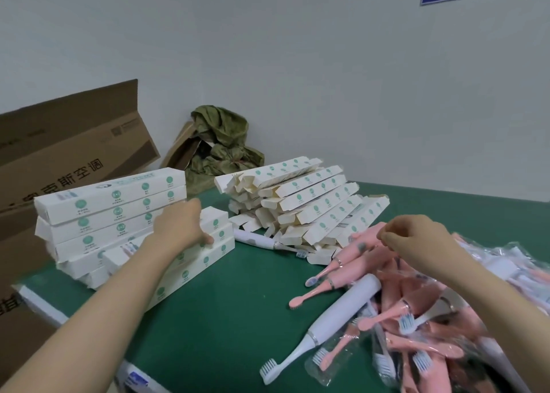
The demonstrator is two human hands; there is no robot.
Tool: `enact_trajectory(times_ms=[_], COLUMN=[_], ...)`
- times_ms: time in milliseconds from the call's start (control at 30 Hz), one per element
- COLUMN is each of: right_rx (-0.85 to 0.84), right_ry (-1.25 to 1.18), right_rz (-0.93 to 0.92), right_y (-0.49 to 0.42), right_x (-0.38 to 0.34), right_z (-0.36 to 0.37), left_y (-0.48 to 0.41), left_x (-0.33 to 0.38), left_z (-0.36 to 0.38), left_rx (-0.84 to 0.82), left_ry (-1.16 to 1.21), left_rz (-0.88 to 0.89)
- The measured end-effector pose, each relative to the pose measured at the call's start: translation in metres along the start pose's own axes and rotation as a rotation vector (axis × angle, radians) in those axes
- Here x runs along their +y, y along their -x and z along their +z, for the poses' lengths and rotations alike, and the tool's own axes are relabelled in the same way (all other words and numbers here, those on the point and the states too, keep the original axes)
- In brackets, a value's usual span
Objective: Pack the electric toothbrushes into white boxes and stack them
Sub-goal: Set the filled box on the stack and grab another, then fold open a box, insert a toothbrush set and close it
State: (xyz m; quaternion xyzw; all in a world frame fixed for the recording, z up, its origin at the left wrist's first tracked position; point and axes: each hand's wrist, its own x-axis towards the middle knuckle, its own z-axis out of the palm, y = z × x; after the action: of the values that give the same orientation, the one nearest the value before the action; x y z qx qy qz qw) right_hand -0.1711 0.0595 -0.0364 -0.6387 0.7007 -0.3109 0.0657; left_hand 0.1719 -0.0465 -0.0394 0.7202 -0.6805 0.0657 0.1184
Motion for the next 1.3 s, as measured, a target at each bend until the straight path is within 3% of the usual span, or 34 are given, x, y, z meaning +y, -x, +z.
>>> enact_trajectory(times_ms=[100, 233, 367, 500, 633, 733, 867, 933, 1033, 1133, 1300], right_rx=[-0.046, -0.102, -0.078, -0.087, -0.083, -0.077, -0.011, 0.057, 0.263, 0.464, 0.488], right_ry=[0.075, 0.177, 0.183, 0.209, 0.199, 0.166, 0.126, 0.022, -0.083, 0.148, 0.286], right_rz=[-0.005, -0.026, -0.024, -0.009, -0.003, 0.004, 0.025, 0.045, 0.01, -0.13, -0.214], right_y=[0.0, 0.002, 0.004, 0.003, 0.002, 0.001, 0.0, -0.002, -0.003, 0.0, 0.005], right_x=[0.001, 0.005, 0.006, 0.007, 0.006, 0.007, 0.009, 0.011, 0.009, 0.007, 0.001], right_z=[0.004, 0.011, 0.011, 0.01, 0.009, 0.008, 0.004, 0.004, 0.001, -0.002, -0.01], left_y=[0.004, 0.018, 0.022, 0.027, 0.029, 0.033, 0.046, 0.053, 0.054, 0.046, 0.044], left_x=[0.014, 0.07, 0.124, 0.143, 0.145, 0.142, 0.14, 0.139, 0.137, 0.138, 0.145], left_z=[0.002, 0.006, 0.018, 0.035, 0.046, 0.043, 0.014, -0.005, -0.03, -0.045, -0.041], left_rx=[0.084, 0.207, 0.078, 0.199, 0.211, 0.311, 0.613, 0.668, 0.555, 0.35, 0.151], left_ry=[-0.035, 0.378, 0.349, 0.295, 0.221, 0.437, 0.914, 1.147, 1.359, 1.372, 1.375], left_rz=[0.099, 0.413, 0.528, 0.566, 0.635, 0.626, 0.574, 0.545, 0.535, 0.558, 0.798])
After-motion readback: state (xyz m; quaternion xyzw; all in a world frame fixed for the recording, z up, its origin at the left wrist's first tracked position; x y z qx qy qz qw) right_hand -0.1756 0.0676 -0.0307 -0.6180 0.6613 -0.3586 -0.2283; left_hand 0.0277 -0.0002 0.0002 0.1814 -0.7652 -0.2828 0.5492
